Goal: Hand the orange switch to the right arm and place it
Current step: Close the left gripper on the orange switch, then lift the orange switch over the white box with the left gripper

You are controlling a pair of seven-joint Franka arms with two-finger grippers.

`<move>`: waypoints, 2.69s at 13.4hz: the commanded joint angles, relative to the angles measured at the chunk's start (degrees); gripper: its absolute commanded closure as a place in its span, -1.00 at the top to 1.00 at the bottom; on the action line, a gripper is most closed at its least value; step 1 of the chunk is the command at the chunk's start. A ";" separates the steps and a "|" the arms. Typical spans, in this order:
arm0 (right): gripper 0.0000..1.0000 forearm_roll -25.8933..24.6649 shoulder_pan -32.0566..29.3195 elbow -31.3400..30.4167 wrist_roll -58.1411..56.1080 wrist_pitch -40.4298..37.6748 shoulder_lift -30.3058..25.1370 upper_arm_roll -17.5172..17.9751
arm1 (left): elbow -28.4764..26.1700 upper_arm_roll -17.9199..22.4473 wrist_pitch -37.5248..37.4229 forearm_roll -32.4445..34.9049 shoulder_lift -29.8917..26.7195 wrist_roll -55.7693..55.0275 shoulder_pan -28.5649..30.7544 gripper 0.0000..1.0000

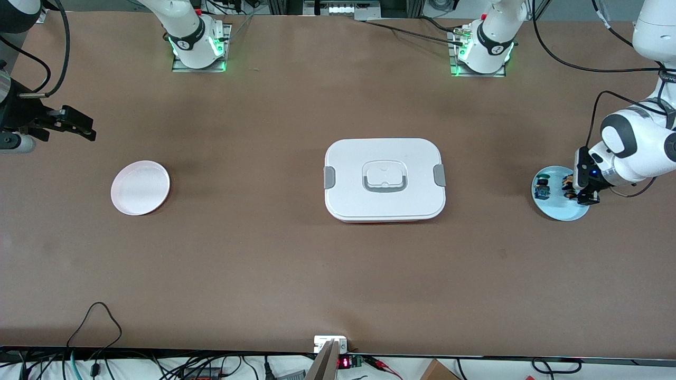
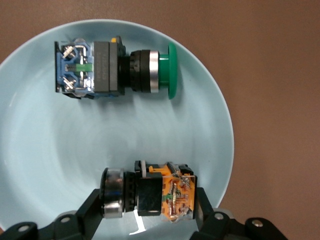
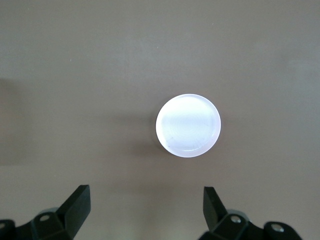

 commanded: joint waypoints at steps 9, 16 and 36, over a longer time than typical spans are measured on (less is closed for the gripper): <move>1.00 0.94 -0.36 0.78 0.71 -0.27 0.16 0.01 | 4.43 -2.07 -7.83 -3.16 -0.07 1.12 1.93 -1.00; 1.00 1.03 -0.36 0.78 0.71 -0.27 0.16 0.01 | 15.68 -2.94 -33.67 -12.65 -0.07 2.26 1.49 -1.00; 1.00 52.65 -2.02 -2.91 -4.39 -11.05 9.20 -0.69 | 27.21 -23.76 -66.07 -59.95 -4.63 -27.42 -5.10 -1.00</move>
